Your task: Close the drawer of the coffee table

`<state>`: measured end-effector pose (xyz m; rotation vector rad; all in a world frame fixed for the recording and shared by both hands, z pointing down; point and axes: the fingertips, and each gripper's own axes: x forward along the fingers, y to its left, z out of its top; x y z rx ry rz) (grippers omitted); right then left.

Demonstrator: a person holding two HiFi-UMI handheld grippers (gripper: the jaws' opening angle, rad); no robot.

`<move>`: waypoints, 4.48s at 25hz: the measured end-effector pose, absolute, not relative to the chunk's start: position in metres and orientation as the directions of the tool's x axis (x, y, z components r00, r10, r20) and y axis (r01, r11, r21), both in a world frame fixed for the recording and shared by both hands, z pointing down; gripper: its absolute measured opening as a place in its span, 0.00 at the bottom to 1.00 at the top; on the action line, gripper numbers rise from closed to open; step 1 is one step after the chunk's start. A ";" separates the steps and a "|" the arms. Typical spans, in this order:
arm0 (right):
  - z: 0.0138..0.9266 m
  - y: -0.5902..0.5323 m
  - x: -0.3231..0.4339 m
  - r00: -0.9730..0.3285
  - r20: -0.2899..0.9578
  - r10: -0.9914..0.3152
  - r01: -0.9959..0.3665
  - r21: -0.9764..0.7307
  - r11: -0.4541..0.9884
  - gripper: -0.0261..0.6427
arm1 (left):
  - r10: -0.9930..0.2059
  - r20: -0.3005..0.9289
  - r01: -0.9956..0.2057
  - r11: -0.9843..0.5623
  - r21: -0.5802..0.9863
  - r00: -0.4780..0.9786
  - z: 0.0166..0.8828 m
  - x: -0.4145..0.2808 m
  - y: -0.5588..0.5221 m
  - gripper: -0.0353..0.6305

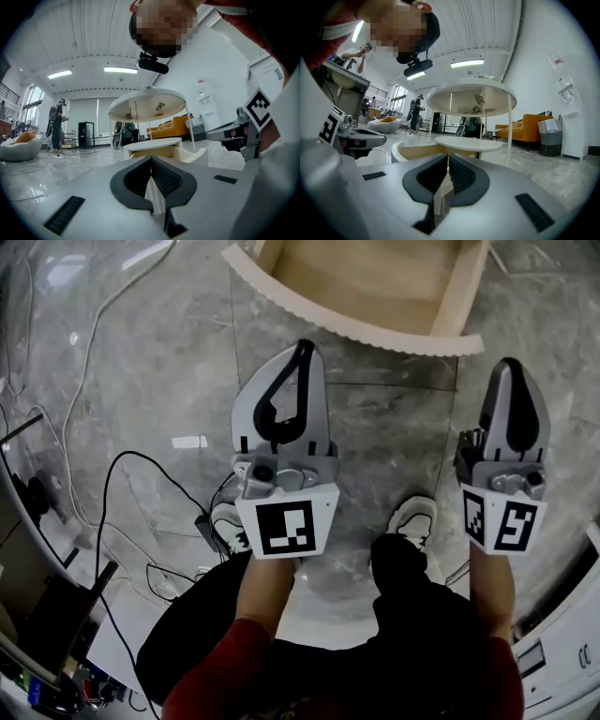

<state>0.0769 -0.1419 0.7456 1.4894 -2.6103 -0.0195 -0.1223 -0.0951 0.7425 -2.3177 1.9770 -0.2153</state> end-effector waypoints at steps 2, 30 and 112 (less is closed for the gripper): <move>0.762 -0.146 0.084 -0.479 0.092 -0.873 -0.871 0.073 0.486 0.08 | -0.988 0.027 -0.978 -0.151 -0.141 0.149 0.755 -0.121 -0.093 0.07; 0.806 -0.138 0.125 -0.447 0.111 -0.888 -0.892 0.019 0.451 0.08 | -0.975 0.088 -0.975 -0.211 -0.074 0.204 0.817 -0.083 -0.096 0.63; 0.831 -0.116 0.138 -0.443 0.176 -0.879 -0.896 -0.066 0.438 0.08 | -0.972 0.112 -0.977 -0.195 0.092 0.204 0.830 -0.070 -0.327 0.68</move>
